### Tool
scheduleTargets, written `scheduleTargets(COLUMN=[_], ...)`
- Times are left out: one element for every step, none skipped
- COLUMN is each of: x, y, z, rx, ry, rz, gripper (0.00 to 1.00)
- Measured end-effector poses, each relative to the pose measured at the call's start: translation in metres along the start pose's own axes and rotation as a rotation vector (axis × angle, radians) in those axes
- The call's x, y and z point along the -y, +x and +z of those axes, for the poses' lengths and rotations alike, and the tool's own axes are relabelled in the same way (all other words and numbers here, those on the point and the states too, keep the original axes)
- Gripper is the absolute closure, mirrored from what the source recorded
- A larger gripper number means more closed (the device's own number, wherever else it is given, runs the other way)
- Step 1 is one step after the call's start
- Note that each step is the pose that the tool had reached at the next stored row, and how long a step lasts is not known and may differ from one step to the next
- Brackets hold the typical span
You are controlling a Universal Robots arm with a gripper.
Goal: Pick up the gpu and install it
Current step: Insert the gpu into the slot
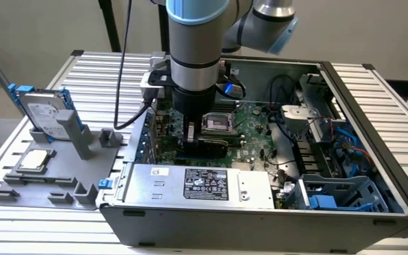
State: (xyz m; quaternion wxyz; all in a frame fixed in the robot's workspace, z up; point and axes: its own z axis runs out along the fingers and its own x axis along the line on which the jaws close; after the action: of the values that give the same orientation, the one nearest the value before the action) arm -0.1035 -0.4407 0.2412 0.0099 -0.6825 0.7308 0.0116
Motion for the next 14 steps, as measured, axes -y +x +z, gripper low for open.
scheduleTargets(x=[0.0,-0.0001,0.0,0.0,0.0,0.0,0.0,0.0,0.0,0.0002,0.0001,0.0001,0.0,0.0], y=[0.0,-0.0001,0.0,0.0,0.0,0.0,0.0,0.0,-0.0001,-0.0004,-0.0003,-0.0001,0.0,0.0], z=[0.0001,0.0004,0.0006,0.0007,0.0007,0.0007,0.0007,0.0007,0.0011,0.0023,0.0021,0.0013,0.0008,0.0008], rx=[-0.0001,0.0008,0.0007,0.0006,0.0006,0.0005,0.0004,0.0005,0.0018,0.0047,0.0035,0.0017,0.0006,0.0007], ry=[-0.0001,0.0,0.0002,0.0003,0.0003,0.0003,0.0002,0.0002,0.0006,0.002,0.0016,0.0009,0.0003,0.0004], rz=[0.0,0.0,0.0,0.0,0.0,0.0,0.0,0.0,0.0,0.0,0.0,0.0,0.0,0.0], gripper=[0.73,0.73,0.73,0.72,0.72,0.72,0.72,0.72,0.72,0.72,0.67,0.6,0.6,0.53])
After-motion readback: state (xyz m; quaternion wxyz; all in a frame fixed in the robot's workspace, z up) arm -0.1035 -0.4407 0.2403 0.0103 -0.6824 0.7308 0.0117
